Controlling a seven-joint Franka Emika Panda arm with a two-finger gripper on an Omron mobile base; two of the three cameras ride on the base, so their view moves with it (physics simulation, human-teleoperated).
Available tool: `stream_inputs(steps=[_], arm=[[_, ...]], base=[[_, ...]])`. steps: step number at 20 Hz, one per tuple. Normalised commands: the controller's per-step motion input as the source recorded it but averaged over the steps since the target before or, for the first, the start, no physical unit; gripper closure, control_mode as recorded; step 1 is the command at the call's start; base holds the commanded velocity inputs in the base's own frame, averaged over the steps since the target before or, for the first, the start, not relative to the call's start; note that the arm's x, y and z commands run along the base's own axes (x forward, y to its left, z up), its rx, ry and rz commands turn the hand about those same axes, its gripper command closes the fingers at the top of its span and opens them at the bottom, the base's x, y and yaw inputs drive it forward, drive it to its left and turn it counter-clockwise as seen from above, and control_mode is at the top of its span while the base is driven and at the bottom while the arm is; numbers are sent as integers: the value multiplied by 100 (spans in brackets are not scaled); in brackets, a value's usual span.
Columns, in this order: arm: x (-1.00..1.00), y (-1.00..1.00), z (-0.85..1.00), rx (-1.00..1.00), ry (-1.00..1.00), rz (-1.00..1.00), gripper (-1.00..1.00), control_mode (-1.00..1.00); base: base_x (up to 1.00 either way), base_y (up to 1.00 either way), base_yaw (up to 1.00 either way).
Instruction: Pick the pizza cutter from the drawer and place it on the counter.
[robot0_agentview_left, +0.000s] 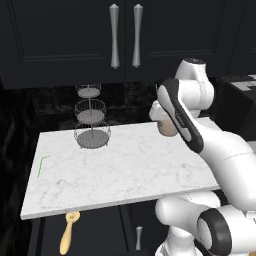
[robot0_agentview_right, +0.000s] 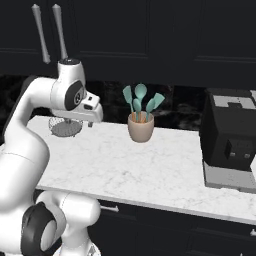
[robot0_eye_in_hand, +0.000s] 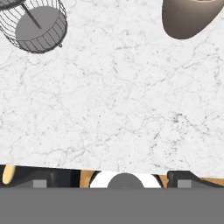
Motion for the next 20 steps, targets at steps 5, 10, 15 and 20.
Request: stream_inputs(steps=[5,10,15,20], arm=[[-28,100,-45,-4,0,0,-100,-100],[-41,100,-55,0,0,0,-100,-100],[-43,100,-40,1,7,0,-100,-100],[-48,54,-38,3,24,1,-100,-100]], base=[[0,0,0],[0,0,0],[0,0,0],[0,0,0]])
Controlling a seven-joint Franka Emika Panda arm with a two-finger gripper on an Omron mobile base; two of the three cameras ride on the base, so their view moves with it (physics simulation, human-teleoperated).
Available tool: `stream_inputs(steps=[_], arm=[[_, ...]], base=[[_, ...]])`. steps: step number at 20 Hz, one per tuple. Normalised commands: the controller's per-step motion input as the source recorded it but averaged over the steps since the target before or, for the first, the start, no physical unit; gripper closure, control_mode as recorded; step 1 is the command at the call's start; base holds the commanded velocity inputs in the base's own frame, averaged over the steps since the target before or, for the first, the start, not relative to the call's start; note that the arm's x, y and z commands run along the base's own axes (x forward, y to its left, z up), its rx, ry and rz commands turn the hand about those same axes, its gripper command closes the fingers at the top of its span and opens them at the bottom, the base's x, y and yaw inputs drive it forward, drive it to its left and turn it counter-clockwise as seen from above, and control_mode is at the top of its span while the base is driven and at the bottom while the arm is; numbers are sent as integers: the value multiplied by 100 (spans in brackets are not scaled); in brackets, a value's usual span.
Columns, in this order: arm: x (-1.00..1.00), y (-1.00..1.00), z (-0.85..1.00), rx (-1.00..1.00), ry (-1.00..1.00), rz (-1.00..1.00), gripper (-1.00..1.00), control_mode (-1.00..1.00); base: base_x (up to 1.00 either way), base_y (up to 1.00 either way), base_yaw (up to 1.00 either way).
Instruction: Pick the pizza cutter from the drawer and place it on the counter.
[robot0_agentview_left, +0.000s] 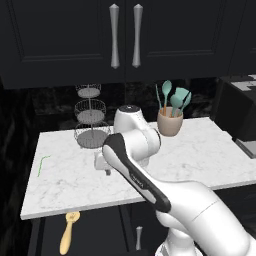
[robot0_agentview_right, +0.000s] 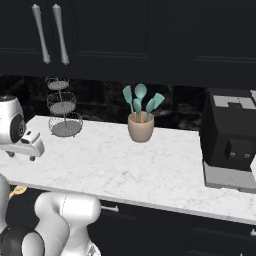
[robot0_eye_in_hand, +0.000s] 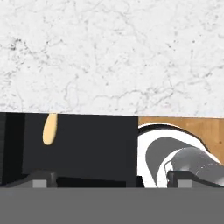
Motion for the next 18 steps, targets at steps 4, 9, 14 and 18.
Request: stream_inputs(steps=[4,9,14,18], arm=[[-74,41,-58,4,37,2,-100,-100],[-43,67,-71,0,22,0,-100,-100],[-27,59,-66,-5,1,0,-100,-100],[0,35,-61,-6,0,0,-100,-100]], base=[[0,0,0],[0,0,0],[0,0,0],[0,0,0]])
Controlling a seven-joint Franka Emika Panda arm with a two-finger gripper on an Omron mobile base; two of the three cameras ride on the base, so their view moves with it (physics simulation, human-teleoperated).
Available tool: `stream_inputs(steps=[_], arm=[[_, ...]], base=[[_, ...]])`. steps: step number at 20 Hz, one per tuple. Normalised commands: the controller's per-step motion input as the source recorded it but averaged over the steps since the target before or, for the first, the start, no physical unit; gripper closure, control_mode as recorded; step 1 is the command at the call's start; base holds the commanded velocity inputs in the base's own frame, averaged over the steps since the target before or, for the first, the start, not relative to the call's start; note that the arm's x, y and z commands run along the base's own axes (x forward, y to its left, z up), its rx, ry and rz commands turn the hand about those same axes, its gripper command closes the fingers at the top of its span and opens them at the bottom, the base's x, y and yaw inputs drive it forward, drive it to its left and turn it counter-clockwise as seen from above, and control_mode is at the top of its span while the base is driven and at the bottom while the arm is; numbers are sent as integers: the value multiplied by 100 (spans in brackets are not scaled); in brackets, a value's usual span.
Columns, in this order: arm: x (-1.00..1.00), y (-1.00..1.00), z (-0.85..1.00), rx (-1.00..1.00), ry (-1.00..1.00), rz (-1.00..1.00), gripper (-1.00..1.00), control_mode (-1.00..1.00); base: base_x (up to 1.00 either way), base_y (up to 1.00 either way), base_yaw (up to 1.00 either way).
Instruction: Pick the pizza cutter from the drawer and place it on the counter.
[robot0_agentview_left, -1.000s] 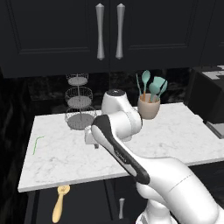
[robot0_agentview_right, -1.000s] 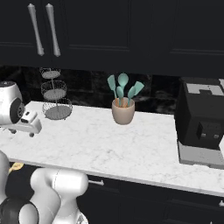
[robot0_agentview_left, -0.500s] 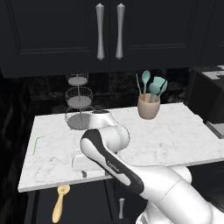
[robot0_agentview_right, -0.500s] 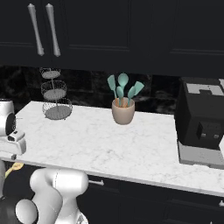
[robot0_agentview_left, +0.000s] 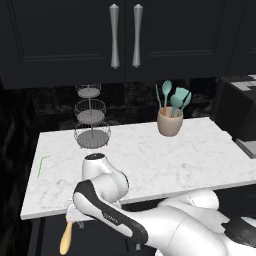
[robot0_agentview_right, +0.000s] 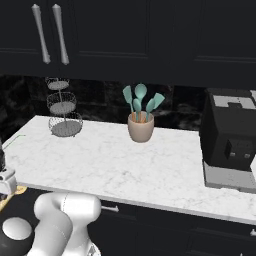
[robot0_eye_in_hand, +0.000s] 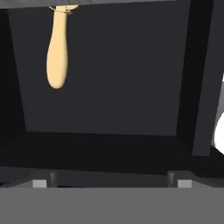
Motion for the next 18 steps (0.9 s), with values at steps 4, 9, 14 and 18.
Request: stream_inputs(steps=[4,9,14,18], arm=[[0,17,-65,-3,0,3,-100,-100],[-9,32,-72,-3,1,2,-100,-100],[-23,31,-63,-4,5,3,-100,-100],[-15,8,-27,0,4,5,-100,-100]], base=[[0,0,0],[0,0,0],[0,0,0],[0,0,0]])
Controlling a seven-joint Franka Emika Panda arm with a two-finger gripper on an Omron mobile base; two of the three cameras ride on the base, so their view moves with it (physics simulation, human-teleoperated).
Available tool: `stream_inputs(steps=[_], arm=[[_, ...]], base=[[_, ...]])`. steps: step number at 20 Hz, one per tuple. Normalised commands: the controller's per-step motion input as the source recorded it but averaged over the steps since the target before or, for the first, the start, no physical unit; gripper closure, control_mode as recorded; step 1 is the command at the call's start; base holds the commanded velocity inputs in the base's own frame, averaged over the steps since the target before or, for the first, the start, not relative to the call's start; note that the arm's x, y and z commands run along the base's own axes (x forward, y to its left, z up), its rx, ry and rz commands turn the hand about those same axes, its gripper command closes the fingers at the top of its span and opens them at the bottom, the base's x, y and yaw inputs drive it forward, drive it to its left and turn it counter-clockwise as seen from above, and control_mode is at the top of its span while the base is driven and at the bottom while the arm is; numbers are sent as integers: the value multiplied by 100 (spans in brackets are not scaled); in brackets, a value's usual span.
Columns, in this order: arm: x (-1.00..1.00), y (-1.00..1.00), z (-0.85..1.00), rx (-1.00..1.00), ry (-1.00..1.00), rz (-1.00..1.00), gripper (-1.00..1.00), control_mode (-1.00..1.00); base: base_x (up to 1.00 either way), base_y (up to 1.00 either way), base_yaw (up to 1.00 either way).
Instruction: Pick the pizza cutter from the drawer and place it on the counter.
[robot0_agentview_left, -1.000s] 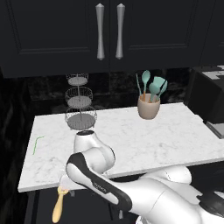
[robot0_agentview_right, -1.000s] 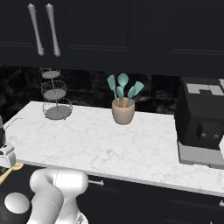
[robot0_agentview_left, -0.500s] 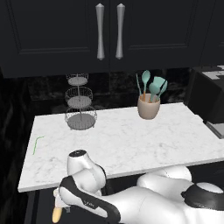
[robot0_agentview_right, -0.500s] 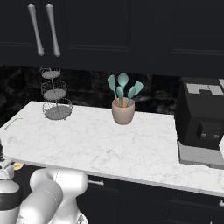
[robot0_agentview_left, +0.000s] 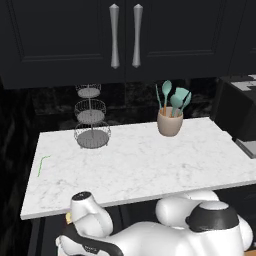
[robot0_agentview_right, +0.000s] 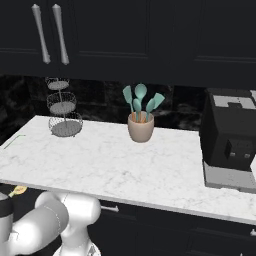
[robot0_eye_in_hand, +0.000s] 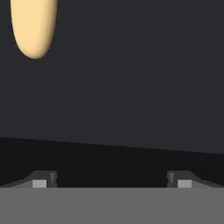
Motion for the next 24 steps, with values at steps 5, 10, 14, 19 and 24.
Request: stream_inputs(steps=[5,10,14,19,24], arm=[[-45,12,-17,0,5,5,-100,-100],[-67,16,-14,0,3,4,-100,-100],[-97,15,-3,0,0,0,-100,-100],[-100,10,-6,0,0,0,-100,-100],[-86,2,0,0,0,0,-100,-100]], base=[[0,0,0],[0,0,0],[0,0,0],[0,0,0],[0,0,0]])
